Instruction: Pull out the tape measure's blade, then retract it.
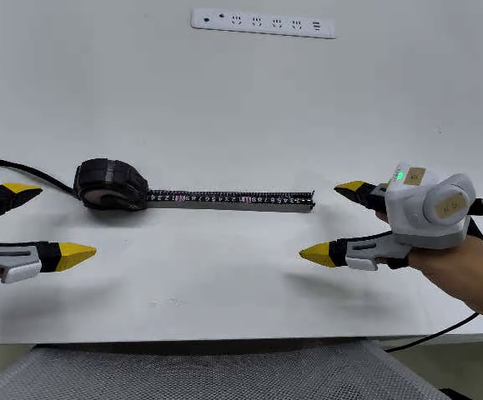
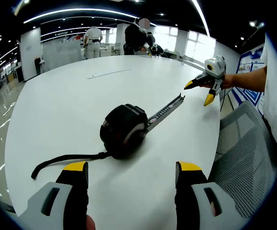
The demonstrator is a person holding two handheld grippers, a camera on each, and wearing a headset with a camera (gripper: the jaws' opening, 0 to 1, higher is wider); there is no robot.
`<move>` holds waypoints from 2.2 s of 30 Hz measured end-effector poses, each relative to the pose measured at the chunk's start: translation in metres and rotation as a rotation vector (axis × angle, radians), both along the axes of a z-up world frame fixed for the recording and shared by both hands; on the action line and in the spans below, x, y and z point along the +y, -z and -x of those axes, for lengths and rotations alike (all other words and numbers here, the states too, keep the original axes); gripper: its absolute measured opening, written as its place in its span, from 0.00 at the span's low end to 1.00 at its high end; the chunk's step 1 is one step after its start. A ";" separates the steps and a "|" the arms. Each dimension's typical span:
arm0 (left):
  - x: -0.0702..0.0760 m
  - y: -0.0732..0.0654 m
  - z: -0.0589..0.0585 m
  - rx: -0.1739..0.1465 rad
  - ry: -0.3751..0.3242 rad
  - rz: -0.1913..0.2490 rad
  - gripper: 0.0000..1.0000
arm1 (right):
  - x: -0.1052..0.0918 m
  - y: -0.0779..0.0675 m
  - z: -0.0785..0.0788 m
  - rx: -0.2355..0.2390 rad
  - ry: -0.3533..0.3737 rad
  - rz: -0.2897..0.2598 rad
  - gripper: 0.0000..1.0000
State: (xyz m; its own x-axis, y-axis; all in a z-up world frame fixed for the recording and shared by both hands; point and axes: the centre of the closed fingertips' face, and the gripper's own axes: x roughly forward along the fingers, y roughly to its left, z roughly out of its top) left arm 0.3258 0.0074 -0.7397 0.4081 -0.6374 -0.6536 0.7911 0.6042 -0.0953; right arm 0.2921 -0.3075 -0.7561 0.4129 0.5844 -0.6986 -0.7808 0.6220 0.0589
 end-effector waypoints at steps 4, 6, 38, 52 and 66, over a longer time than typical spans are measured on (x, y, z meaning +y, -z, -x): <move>0.002 0.000 0.007 0.001 -0.027 0.009 0.72 | -0.001 -0.002 0.005 -0.007 0.015 0.003 0.75; 0.002 0.000 0.011 -0.003 -0.036 0.007 0.72 | -0.001 -0.005 0.007 -0.008 0.034 -0.014 0.77; 0.014 0.008 0.046 -0.020 -0.183 0.078 0.77 | -0.001 -0.002 0.048 -0.032 0.131 -0.080 0.86; 0.011 0.004 0.045 -0.056 -0.204 0.079 0.85 | -0.001 -0.003 0.053 -0.030 0.145 -0.087 0.90; 0.005 0.002 0.049 -0.039 -0.180 0.094 0.85 | -0.003 -0.003 0.056 -0.031 0.153 -0.085 0.90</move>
